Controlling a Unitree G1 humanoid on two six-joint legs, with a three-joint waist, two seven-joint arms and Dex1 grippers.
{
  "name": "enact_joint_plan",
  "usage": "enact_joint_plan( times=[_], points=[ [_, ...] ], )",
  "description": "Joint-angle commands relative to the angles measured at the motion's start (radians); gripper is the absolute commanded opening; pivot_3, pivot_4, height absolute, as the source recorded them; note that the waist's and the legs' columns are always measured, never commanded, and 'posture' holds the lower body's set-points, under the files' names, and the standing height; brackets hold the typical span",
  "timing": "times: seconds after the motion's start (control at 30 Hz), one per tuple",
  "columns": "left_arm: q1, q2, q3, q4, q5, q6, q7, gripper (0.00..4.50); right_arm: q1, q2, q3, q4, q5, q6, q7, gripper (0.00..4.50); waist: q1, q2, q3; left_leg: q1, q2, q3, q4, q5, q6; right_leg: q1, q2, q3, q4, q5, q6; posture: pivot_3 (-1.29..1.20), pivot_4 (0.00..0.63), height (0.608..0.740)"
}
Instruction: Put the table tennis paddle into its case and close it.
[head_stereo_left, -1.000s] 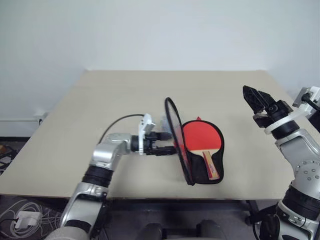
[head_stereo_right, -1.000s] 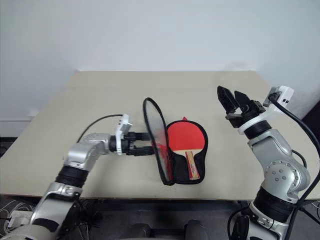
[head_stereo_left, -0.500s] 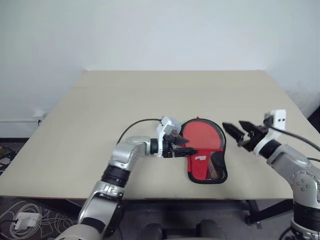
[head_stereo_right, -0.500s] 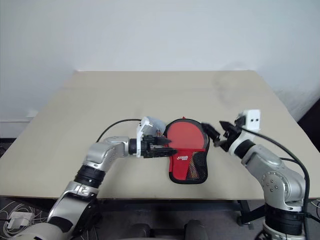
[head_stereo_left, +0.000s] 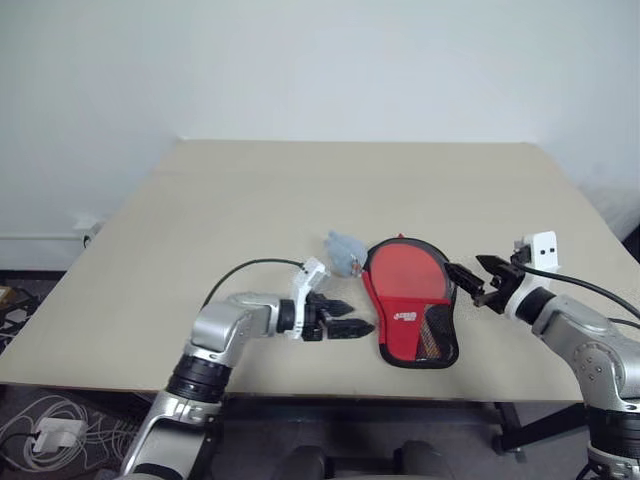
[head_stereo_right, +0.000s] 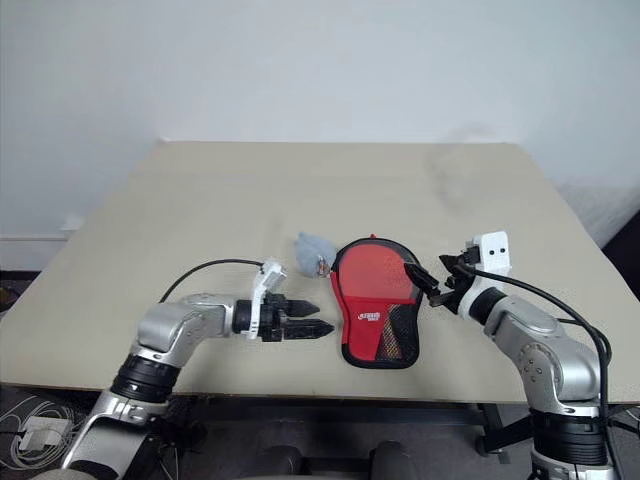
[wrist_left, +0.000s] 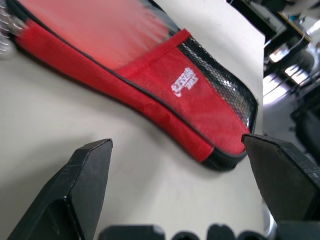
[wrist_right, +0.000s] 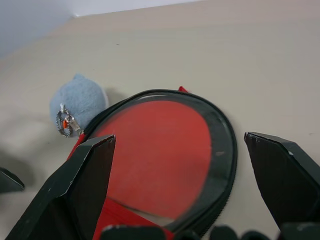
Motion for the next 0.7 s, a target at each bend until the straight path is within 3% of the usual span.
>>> enact_joint_plan(
  times=[0.03, 0.37, 0.6, 0.7],
  points=[
    [-0.096, -0.043, -0.089, 0.077, 0.058, 0.063, 0.078, 4.5, -0.035, -0.003, -0.007, 0.002, -0.02, -0.026, 0.001, 4.47, 0.007, 0.0, 0.0, 0.0, 0.0, 0.0, 0.0, 0.0, 0.0, 0.0, 0.0, 0.0, 0.0, 0.0, 0.0, 0.0, 0.0, 0.716],
    [-0.227, -0.284, 0.037, 0.295, -0.034, 0.205, 0.151, 4.5, -0.043, 0.021, -0.023, 0.028, -0.064, -0.026, -0.045, 4.47, 0.02, 0.0, -0.001, 0.002, -0.002, -0.002, 0.002, 0.0, 0.0, 0.005, -0.002, -0.001, -0.001, 0.0, 0.0, 0.0, 0.0, 0.716],
    [-0.256, -0.342, 0.081, 0.343, -0.078, 0.278, 0.135, 4.5, -0.039, 0.029, -0.04, 0.027, -0.074, -0.023, -0.063, 4.47, 0.018, 0.0, -0.001, 0.001, -0.003, -0.002, 0.002, 0.0, 0.0, 0.004, -0.002, -0.001, -0.001, 0.0, 0.0, 0.0, 0.0, 0.716],
    [-0.259, -0.351, 0.095, 0.351, -0.083, 0.3, 0.149, 3.9, -0.046, 0.03, -0.048, 0.032, -0.073, -0.022, -0.07, 4.5, 0.018, 0.0, -0.001, 0.001, -0.003, -0.001, 0.002, 0.0, 0.0, 0.003, -0.002, 0.0, 0.0, 0.0, 0.0, 0.0, 0.0, 0.716]
  ],
)
